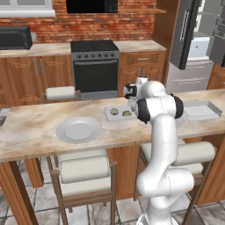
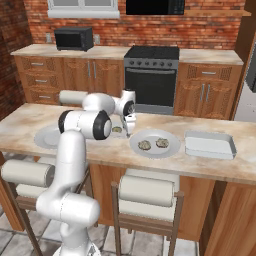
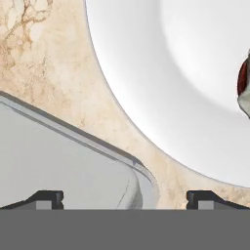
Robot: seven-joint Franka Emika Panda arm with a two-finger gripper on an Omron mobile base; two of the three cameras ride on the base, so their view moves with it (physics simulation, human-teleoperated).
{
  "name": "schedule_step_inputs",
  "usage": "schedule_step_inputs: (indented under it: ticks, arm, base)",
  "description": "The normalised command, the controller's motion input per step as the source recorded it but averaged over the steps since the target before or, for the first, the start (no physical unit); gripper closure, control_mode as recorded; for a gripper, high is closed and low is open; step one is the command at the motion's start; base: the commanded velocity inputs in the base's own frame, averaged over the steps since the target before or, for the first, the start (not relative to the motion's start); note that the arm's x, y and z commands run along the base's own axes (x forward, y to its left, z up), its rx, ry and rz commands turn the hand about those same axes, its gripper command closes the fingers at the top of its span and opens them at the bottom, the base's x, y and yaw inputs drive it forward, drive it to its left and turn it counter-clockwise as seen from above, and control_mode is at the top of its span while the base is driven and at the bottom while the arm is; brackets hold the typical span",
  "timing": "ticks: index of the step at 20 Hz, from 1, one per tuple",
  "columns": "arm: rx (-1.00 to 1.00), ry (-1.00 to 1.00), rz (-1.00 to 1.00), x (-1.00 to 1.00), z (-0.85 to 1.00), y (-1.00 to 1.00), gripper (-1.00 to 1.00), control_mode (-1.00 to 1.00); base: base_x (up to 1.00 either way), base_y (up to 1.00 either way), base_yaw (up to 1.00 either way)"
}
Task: Place two dumplings into each of the tupperware containers and then place the containers in the fridge.
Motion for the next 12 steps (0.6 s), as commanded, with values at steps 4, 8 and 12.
schedule_step_inputs:
  ticks: [4, 8, 12]
  arm:
    - [0.00, -0.13, 0.01, 0.07, -0.51, 0.00, -1.00, -1.00]
    - [0.00, -0.10, 0.00, 0.01, -0.41, 0.00, -1.00, -1.00]
    - [0.00, -0.04, 0.00, 0.11, -0.27, 0.00, -1.00, -1.00]
  base:
    - [0.00, 0.00, 0.00]
    - [0.00, 0.00, 0.00]
    - [0.00, 0.00, 0.00]
